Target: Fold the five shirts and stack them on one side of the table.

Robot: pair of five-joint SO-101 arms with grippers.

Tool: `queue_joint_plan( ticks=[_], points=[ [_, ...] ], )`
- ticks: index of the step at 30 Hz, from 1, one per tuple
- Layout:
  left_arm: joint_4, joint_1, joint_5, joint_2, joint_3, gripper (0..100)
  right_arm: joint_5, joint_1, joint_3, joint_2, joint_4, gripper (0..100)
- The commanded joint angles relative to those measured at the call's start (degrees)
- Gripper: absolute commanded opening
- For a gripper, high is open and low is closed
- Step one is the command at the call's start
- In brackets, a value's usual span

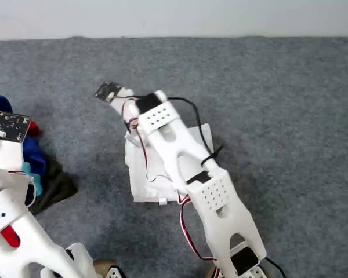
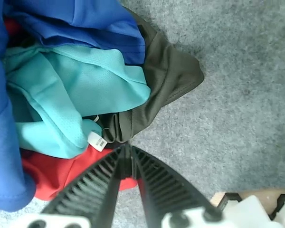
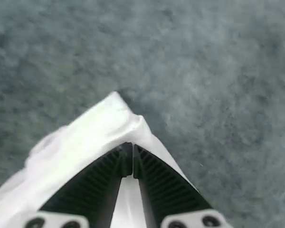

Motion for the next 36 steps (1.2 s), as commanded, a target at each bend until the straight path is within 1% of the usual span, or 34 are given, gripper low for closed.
queue_joint_plan(
  ticks=[1,6,12,16,23,28,32,36],
  points=[
    [-1.05,0.35,0.26,-1.23,-0.40,2,-0.18,-1.01,-5.19,-3.65,2.15,1.0],
    [-1.14,0.35,0.26,-1.23,-0.40,2,-0.18,0.92,-12.66,-7.60,11.30,1.0],
    [-1.14,0.35,0.26,-1.32,-0.40,2,-0.18,6.29,-18.37,-8.48,22.55,1.3],
    [-1.14,0.35,0.26,-1.32,-0.40,2,-0.44,10.95,-13.89,-9.89,22.81,1.0],
    [-1.14,0.35,0.26,-1.32,-0.40,2,-0.26,16.66,-3.34,-11.30,22.46,1.1],
    [-1.14,0.35,0.26,-1.32,-0.40,2,-0.18,22.29,-0.97,-4.62,16.40,1.1],
    [-1.14,0.35,0.18,-1.32,-0.40,2,-0.44,22.20,-3.08,-1.36,14.37,1.1],
    [-1.14,0.35,0.09,-1.32,-0.40,2,-0.53,18.95,-10.81,-2.24,20.09,1.1]
  ],
)
